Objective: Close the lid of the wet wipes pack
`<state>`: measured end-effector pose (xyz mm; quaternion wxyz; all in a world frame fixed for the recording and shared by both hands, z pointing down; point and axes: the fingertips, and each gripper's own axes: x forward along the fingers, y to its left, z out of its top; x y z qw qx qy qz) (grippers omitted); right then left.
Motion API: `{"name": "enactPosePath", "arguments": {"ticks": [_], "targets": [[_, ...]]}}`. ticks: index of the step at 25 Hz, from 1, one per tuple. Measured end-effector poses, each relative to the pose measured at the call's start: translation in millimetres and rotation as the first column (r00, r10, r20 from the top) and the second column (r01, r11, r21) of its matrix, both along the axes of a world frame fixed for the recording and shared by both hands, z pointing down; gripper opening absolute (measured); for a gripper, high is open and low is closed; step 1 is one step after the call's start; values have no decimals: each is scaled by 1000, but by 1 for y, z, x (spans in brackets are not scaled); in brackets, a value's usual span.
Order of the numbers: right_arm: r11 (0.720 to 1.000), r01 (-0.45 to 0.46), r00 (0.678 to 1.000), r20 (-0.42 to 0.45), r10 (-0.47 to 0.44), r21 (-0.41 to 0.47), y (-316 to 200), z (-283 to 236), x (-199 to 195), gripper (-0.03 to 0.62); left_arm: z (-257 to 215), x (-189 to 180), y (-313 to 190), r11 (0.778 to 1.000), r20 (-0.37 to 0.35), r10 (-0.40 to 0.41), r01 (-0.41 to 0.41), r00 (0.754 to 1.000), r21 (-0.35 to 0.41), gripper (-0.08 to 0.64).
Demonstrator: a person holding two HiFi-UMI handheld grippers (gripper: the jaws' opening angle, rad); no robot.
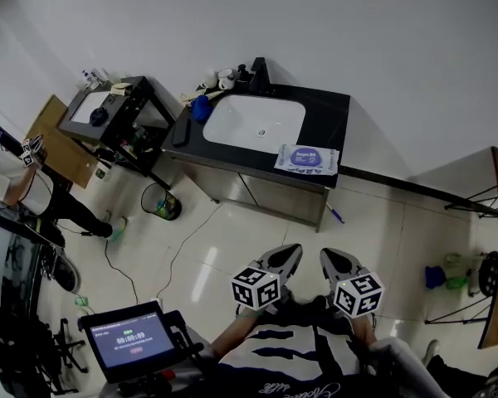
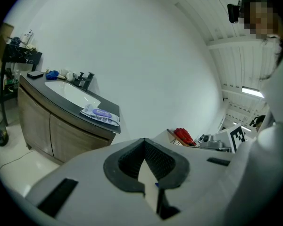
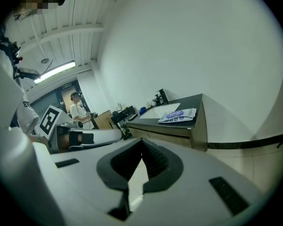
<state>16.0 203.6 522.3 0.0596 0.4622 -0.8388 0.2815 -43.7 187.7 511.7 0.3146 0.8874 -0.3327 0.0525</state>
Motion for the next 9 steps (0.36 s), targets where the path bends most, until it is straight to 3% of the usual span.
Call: {"name": "enactPosePath", "arguments": {"ticks": [9], "targets": [[1000, -23, 1000, -4, 23, -3, -3, -2, -3, -3, 0, -7, -1, 1000, 2, 13, -13, 1000, -6, 1]]}}
